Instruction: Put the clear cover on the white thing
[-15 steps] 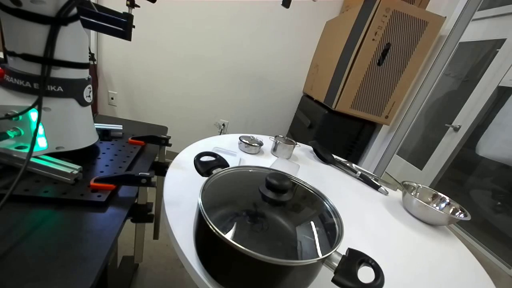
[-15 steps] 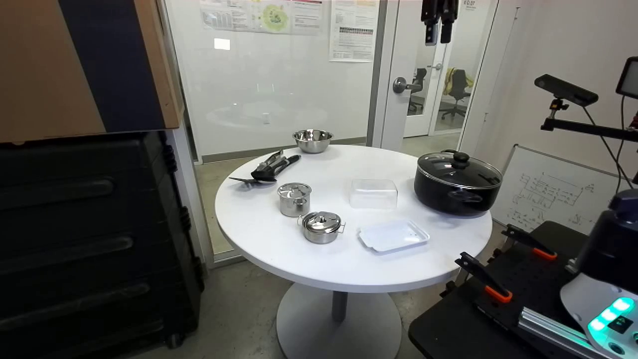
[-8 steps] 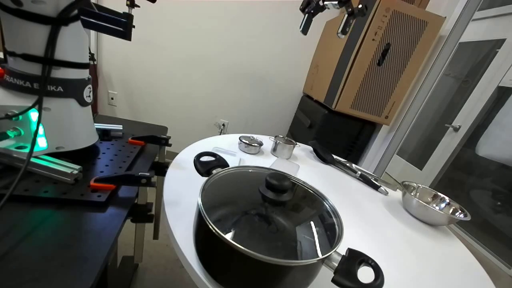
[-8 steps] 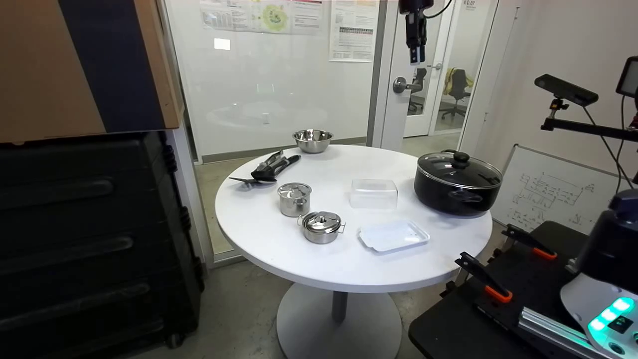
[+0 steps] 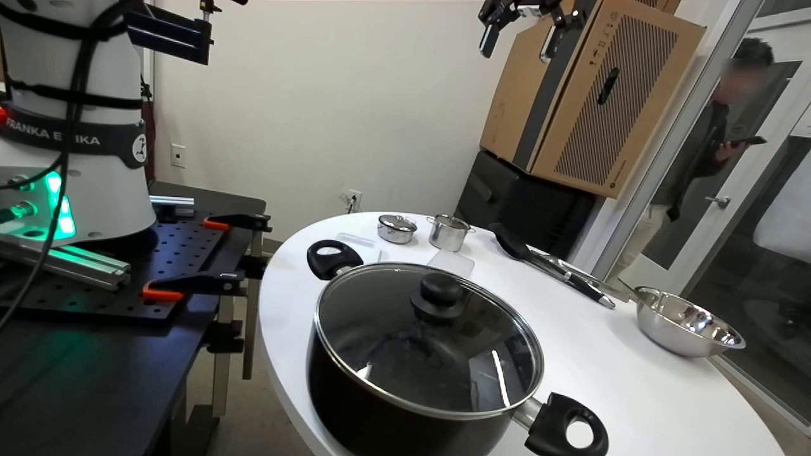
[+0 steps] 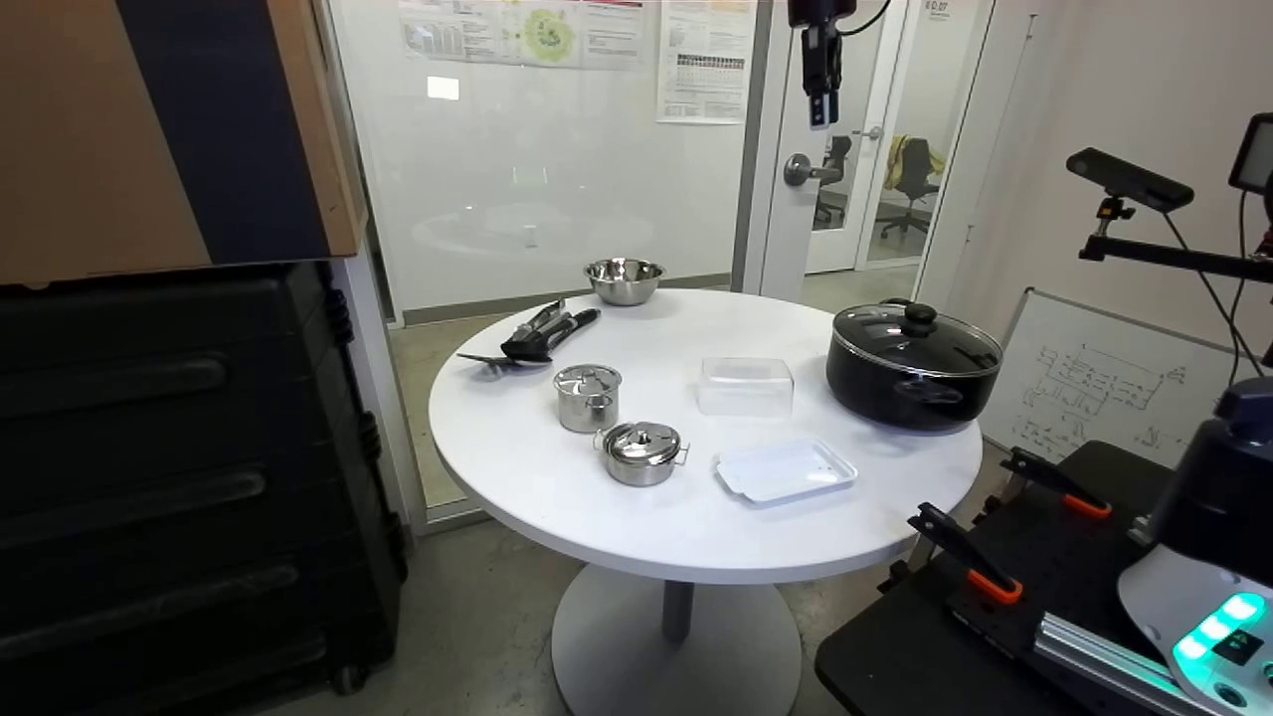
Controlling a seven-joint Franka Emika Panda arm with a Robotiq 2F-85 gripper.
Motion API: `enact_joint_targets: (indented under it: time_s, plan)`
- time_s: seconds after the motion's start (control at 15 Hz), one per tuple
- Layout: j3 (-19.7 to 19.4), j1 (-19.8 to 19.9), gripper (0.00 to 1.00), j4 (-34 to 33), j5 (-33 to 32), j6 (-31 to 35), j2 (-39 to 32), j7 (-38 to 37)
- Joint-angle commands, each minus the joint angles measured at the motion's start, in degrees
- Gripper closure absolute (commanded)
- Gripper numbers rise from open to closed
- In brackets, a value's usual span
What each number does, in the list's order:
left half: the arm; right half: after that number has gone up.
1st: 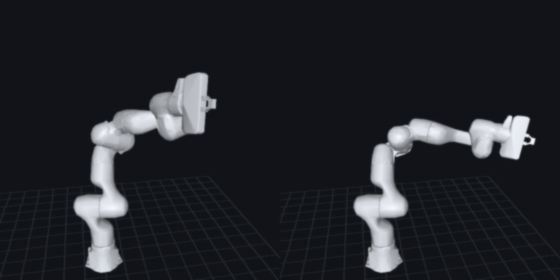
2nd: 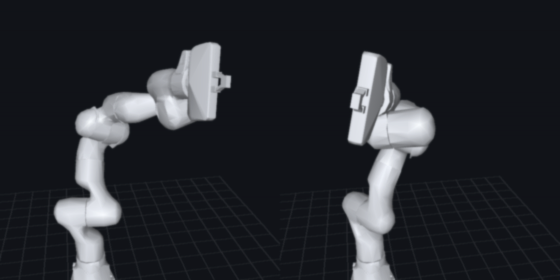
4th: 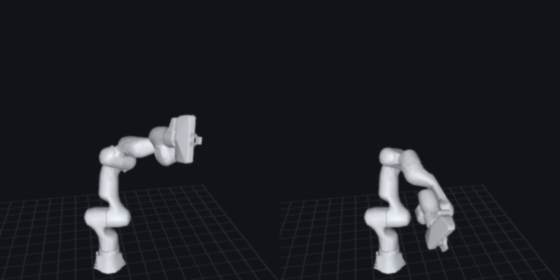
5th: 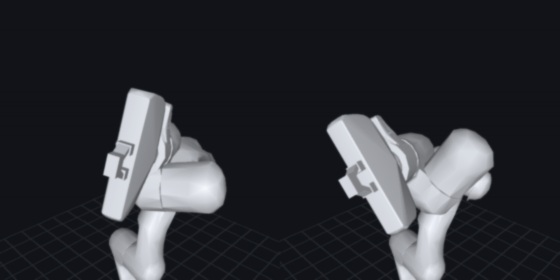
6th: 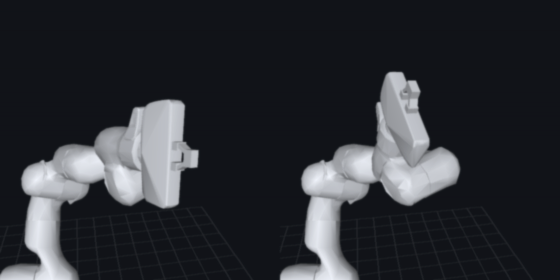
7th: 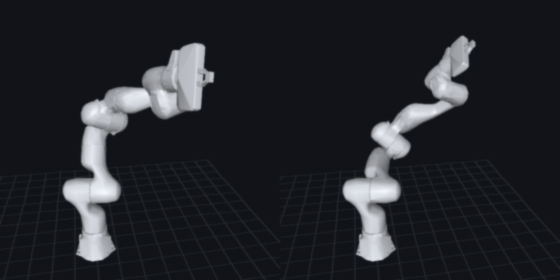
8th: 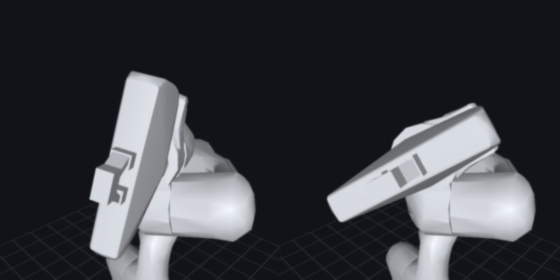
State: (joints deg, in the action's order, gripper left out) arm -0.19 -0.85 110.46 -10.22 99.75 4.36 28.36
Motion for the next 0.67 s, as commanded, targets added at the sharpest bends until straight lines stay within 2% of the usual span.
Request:
enact_joint_targets:
  time_s: [0.0,0.27,0.4,0.6]
  plan:
    - [0.8,-1.3,0.00,0.5,-0.2,5.3,-1.2,7.7]
    - [1.5,-2.0,0.00,3.9,1.0,13.7,-3.7,17.2]
    - [1.6,-1.7,0.00,5.2,2.4,15.0,-5.4,23.5]
    - [1.8,-1.1,0.00,6.6,0.4,16.2,-8.5,30.2]
